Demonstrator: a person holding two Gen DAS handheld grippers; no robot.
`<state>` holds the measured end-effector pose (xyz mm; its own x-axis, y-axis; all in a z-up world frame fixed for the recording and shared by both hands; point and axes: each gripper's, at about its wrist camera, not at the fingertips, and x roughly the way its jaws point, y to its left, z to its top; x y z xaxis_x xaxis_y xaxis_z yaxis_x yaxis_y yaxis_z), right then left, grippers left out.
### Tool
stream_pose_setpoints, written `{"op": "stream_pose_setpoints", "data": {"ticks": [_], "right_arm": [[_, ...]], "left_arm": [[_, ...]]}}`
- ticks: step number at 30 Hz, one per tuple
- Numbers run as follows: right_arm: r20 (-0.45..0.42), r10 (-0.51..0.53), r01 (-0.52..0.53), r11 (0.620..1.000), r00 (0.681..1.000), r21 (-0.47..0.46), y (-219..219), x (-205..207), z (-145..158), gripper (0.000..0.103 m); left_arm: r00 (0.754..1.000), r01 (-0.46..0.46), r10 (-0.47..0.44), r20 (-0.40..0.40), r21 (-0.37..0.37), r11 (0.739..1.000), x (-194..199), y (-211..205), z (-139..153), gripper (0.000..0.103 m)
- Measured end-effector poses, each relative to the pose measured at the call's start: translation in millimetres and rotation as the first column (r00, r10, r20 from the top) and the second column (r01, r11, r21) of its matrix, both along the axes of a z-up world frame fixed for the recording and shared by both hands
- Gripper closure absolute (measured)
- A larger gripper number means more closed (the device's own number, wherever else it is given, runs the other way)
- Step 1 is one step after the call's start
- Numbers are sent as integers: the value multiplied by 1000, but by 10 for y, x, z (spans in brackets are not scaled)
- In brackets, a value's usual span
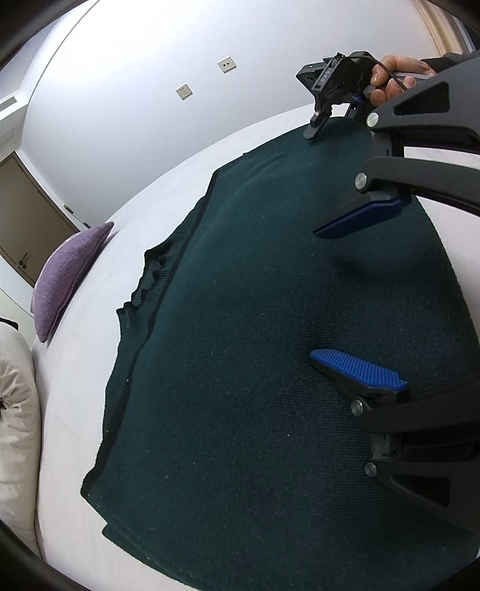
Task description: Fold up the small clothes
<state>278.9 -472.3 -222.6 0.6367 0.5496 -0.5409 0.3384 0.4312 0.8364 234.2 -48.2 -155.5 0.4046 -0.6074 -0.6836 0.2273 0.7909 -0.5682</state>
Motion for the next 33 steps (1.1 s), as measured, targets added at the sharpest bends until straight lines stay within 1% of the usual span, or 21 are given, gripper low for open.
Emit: {"op": "stream_pose_setpoints", "data": {"ticks": [1, 2, 3, 7, 10, 12, 15, 17, 19, 20, 21, 22, 23, 24, 25, 26, 27, 28, 29, 31, 33], "right_arm": [[-8, 0, 0, 1000, 1000, -8, 17, 7, -10, 76], [-15, -1, 1, 1000, 1000, -15, 27, 18, -25, 83], [-20, -7, 7, 1000, 1000, -16, 35, 11, -38, 86], [-16, -34, 34, 999, 999, -3, 28, -36, -70, 90], [-16, -55, 54, 997, 998, -46, 78, -48, -45, 91], [-24, -72, 70, 993, 997, -94, 130, -34, 2, 91], [-42, -102, 93, 979, 994, -183, 237, 17, 126, 91], [-48, -121, 104, 958, 991, -266, 357, 76, 268, 91], [-37, -119, 97, 923, 992, -372, 604, 176, 500, 91], [-21, -88, 69, 894, 996, -443, 810, 257, 654, 91], [2, -1, 1, 845, 1000, -534, 1150, 369, 846, 91], [15, 122, -87, 788, 992, -609, 1517, 456, 997, 91], [22, 268, -180, 704, 963, -687, 1953, 516, 1137, 91], [22, 394, -244, 612, 919, -752, 2369, 526, 1233, 91], [11, 479, -285, 539, 878, -792, 2683, 525, 1269, 91], [-9, 536, -318, 488, 844, -813, 2939, 543, 1249, 91], [-23, 548, -331, 471, 836, -818, 3038, 571, 1212, 91], [-39, 554, -343, 457, 832, -821, 3112, 601, 1162, 91], [-51, 558, -354, 450, 828, -820, 3168, 625, 1108, 91], [-75, 566, -367, 422, 821, -829, 3261, 638, 1027, 91], [-88, 581, -369, 386, 809, -845, 3321, 615, 984, 91]], "left_arm": [[1000, 1, -1, -1, -1, 1000, 0, 5, -3, 39], [1000, 1, -1, -1, -1, 1000, -1, 14, -4, 40], [1000, 1, -1, -3, -3, 1000, 5, 19, -8, 41], [1000, -12, 11, -18, -20, 1000, 19, 70, -24, 48], [999, -19, 17, -36, -42, 999, 41, 142, -48, 57], [998, -25, 22, -52, -58, 998, 58, 201, -72, 67], [996, -34, 26, -81, -93, 995, 83, 297, -112, 76], [995, -39, 26, -100, -134, 990, 98, 367, -123, 76], [993, -48, 29, -113, -169, 985, 102, 425, -117, 75], [992, -65, 42, -117, -199, 978, 95, 487, -106, 74], [992, -74, 50, -117, -217, 973, 90, 529, -96, 68], [991, -89, 62, -118, -246, 965, 79, 589, -81, 64], [990, -112, 79, -121, -292, 950, 63, 679, -62, 53], [988, -130, 96, -122, -322, 938, 50, 749, -35, 40], [986, -146, 111, -121, -335, 931, 43, 799, -9, 35], [983, -170, 134, -123, -352, 920, 34, 875, 30, 28], [981, -184, 146, -127, -374, 909, 39, 943, 65, 21], [979, -195, 155, -131, -397, 897, 45, 1001, 91, 17], [976, -209, 166, -138, -418, 884, 60, 1054, 115, 10], [975, -214, 161, -153, -448, 868, 128, 1069, 134, 7], [974, -207, 144, -174, -435, 876, 207, 989, 127, 7]]}}
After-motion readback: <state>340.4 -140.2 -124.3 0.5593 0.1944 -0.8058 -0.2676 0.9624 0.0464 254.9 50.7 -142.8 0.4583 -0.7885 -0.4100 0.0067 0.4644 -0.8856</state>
